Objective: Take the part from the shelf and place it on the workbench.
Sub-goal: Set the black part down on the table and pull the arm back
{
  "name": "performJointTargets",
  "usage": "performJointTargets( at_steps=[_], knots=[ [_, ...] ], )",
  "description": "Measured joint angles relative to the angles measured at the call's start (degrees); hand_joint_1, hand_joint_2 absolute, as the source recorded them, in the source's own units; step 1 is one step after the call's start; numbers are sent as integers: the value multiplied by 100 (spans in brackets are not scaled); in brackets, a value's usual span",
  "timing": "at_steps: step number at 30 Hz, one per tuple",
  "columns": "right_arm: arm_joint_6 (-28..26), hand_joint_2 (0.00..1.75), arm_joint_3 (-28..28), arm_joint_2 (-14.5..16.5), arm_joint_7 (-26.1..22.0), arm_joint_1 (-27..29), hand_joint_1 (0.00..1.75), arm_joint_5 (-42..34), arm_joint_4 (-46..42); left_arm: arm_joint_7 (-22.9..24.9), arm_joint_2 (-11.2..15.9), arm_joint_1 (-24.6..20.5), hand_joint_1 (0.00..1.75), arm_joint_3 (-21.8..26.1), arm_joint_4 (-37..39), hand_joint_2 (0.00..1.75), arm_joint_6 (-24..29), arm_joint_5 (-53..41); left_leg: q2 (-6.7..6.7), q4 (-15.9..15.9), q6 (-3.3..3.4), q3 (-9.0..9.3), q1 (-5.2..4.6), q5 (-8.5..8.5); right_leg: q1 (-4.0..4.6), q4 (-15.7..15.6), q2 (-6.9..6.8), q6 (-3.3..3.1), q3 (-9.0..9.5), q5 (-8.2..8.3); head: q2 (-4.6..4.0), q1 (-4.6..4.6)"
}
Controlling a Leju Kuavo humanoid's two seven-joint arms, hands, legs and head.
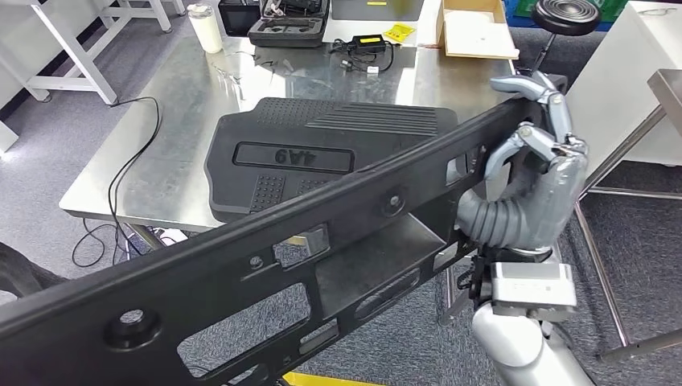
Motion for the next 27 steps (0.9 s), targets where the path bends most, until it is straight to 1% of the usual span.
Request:
performJointTargets(
  at_steps=[2, 4, 6, 7, 8, 10, 11, 12, 13, 15, 16, 17, 18, 19, 20, 21, 22, 23, 24, 25, 26, 27],
  knots=[
    [9, 175, 0, -30, 1, 11, 175, 2, -46, -16, 4, 1, 175, 12, 1, 175, 0, 30, -1, 8, 14, -3, -12, -7, -13, -10, 0, 13, 1, 6, -1, -1],
    [26, 175, 0, -56, 1, 22, 175, 3, -79, -32, 10, 4, 175, 45, 2, 175, 5, 74, 0, -39, 47, 11, -18, -9, -23, 37, 0, 59, 0, 56, -2, -1],
    [38, 175, -1, -80, -1, 29, 175, 2, -107, -45, 13, 12, 175, 87, 0, 175, 10, 95, 2, -154, 112, 113, 3, -25, -28, 204, -5, 113, -52, 80, -1, 4],
    [40, 175, -2, -90, -5, 28, 175, 1, -120, -52, 13, 16, 175, 103, 0, 175, 11, 97, 4, -201, 146, 183, 16, -40, -30, 370, -7, 125, -140, 36, -1, 20],
    [41, 175, -3, -96, -10, 27, 175, 0, -131, -58, 13, 19, 175, 113, -1, 175, 11, 98, 6, -236, 170, 246, 22, -58, -35, 629, -9, 129, -298, -61, -1, 34],
    [42, 175, -4, -104, -18, 48, 175, -5, -139, -66, 13, 26, 175, 126, -1, 175, 12, 101, 9, -249, 184, 329, 22, -106, -55, 1285, -9, 137, -753, -286, -1, 62],
    [43, 175, -4, -110, -19, 68, 175, -9, -139, -66, 13, 35, 175, 131, -1, 175, 12, 101, 7, -247, 172, 369, 26, -141, -73, 1526, -10, 151, -963, -325, -1, 62],
    [43, 175, -4, -116, -19, 86, 175, -13, -139, -66, 13, 47, 175, 134, -1, 175, 12, 101, 3, -245, 152, 418, 34, -184, -95, 1599, -11, 172, -1092, -268, -1, 63],
    [44, 175, -4, -121, -19, 97, 175, -16, -139, -66, 13, 59, 175, 135, -1, 175, 12, 101, -2, -243, 124, 483, 49, -238, -121, 1461, -12, 202, -1113, -116, -1, 62],
    [46, 175, -5, -128, -21, 108, 175, -18, -139, -66, 15, 73, 175, 137, 0, 175, 12, 101, -12, -243, 45, 635, 87, -382, -179, 780, -13, 271, -929, 355, -2, 68],
    [48, 175, -5, -134, -28, 114, 175, -21, -139, -66, 19, 70, 175, 138, 1, 175, 12, 101, -16, -246, -3, 697, 105, -452, -180, 466, -19, 281, -845, 479, -2, 86],
    [53, 175, -4, -139, -34, 124, 175, -26, -141, -64, 23, 60, 175, 139, 2, 175, 12, 101, -14, -266, -56, 733, 113, -511, -163, 280, -23, 243, -791, 544, -2, 102],
    [58, 175, -6, -145, -40, 135, 175, -34, -143, -62, 26, 53, 175, 140, 3, 175, 12, 102, -10, -297, -112, 774, 121, -543, -131, 215, -21, 179, -774, 518, -2, 106],
    [64, 175, -7, -146, -47, 137, 175, -43, -145, -60, 27, 45, 175, 140, 3, 175, 12, 102, -7, -315, -164, 818, 127, -538, -95, 188, -26, 88, -754, 437, -2, 104],
    [72, 175, -9, -142, -57, 139, 175, -50, -153, -57, 27, 40, 175, 140, 2, 175, 13, 101, 1, -289, -211, 852, 132, -517, -82, 172, -20, -3, -684, 408, -1, 80],
    [76, 175, -11, -140, -72, 138, 175, -58, -159, -56, 26, 38, 175, 140, 0, 175, 20, 100, 14, -146, -243, 839, 140, -447, -80, 139, -23, -59, -591, 366, -1, 53],
    [86, 175, -12, -138, -93, 136, 175, -67, -164, -56, 26, 33, 175, 140, 0, 175, 34, 96, 31, 134, -261, 713, 142, -359, -80, 102, -33, -100, -475, 319, -1, 33],
    [96, 175, -13, -136, -117, 138, 175, -75, -169, -56, 26, 29, 175, 140, -1, 175, 55, 92, 49, 507, -268, 494, 140, -307, -80, 60, -40, -124, -351, 271, 0, 9],
    [107, 175, -13, -138, -136, 145, 175, -89, -169, -57, 26, 31, 175, 140, -1, 175, 76, 89, 64, 900, -268, 204, 132, -329, -71, 20, -51, -140, -235, 216, -1, -9],
    [116, 175, -13, -138, -152, 154, 175, -102, -169, -57, 26, 41, 175, 140, -1, 175, 90, 87, 70, 1222, -261, -97, 120, -481, -59, -21, -52, -153, -119, 151, 0, -22],
    [121, 175, -13, -138, -166, 163, 175, -112, -169, -57, 26, 56, 175, 140, -1, 175, 98, 86, 70, 1410, -250, -359, 104, -724, -46, -56, -47, -161, 5, 82, 0, -32],
    [125, 175, -13, -138, -177, 169, 175, -120, -169, -58, 26, 73, 175, 140, -1, 175, 98, 86, 70, 1455, -228, -564, 85, -968, -33, -83, -38, -164, 143, 2, -1, -39]
  ],
)
